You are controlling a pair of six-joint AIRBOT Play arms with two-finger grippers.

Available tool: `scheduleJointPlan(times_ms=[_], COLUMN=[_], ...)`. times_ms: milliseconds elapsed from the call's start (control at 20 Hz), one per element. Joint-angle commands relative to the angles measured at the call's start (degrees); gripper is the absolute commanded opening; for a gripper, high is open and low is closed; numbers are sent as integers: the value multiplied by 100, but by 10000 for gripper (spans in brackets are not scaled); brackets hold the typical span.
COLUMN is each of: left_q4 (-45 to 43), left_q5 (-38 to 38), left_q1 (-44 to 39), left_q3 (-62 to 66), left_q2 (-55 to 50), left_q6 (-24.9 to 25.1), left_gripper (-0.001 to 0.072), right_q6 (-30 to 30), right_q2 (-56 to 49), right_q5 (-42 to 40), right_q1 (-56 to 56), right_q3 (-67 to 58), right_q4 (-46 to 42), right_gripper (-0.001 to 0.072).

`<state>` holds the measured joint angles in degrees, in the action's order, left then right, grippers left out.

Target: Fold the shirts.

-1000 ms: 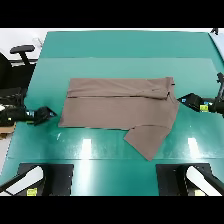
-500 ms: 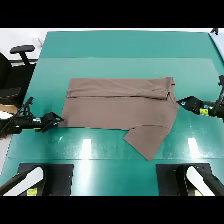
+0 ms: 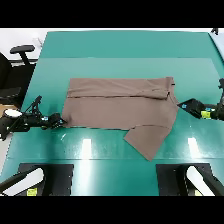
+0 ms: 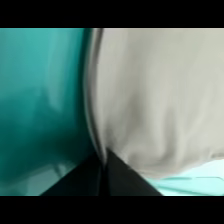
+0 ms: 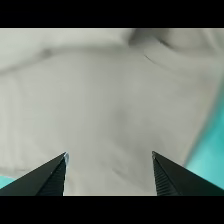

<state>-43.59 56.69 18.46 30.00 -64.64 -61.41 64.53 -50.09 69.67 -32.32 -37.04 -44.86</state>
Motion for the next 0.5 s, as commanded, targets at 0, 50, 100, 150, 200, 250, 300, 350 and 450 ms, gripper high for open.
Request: scheduleJointPlan(times_ms=[0,50,100,150,200,250,300,350,450], left_q4=[175,173,177,179,181,184,179,179,197], left_q5=[210,254,282,275,278,284,295,299,317], left_q1=[-20,-20,-20,-20,-20,-20,-20,-20,-20], left_q3=[179,229,278,315,345,350,350,350,350], left_q2=[-4,-4,-4,-7,-4,-4,-4,-4,-4], left_q6=[87,120,177,184,186,186,190,190,188], left_gripper=[20,20,20,20,20,20,20,20,20], right_q6=[713,715,710,737,815,896,1014,1298,1685], right_q2=[2,2,7,42,157,282,476,658,890], right_q5=[616,730,791,787,754,632,529,479,581], right_q1=[-444,-439,-413,-382,-382,-382,-385,-382,-380], right_q3=[616,929,1231,1523,1762,1777,1775,1773,1779], right_q4=[-459,-461,-472,-466,-426,-323,-337,-466,-662], right_gripper=[586,585,586,586,585,585,585,585,585])
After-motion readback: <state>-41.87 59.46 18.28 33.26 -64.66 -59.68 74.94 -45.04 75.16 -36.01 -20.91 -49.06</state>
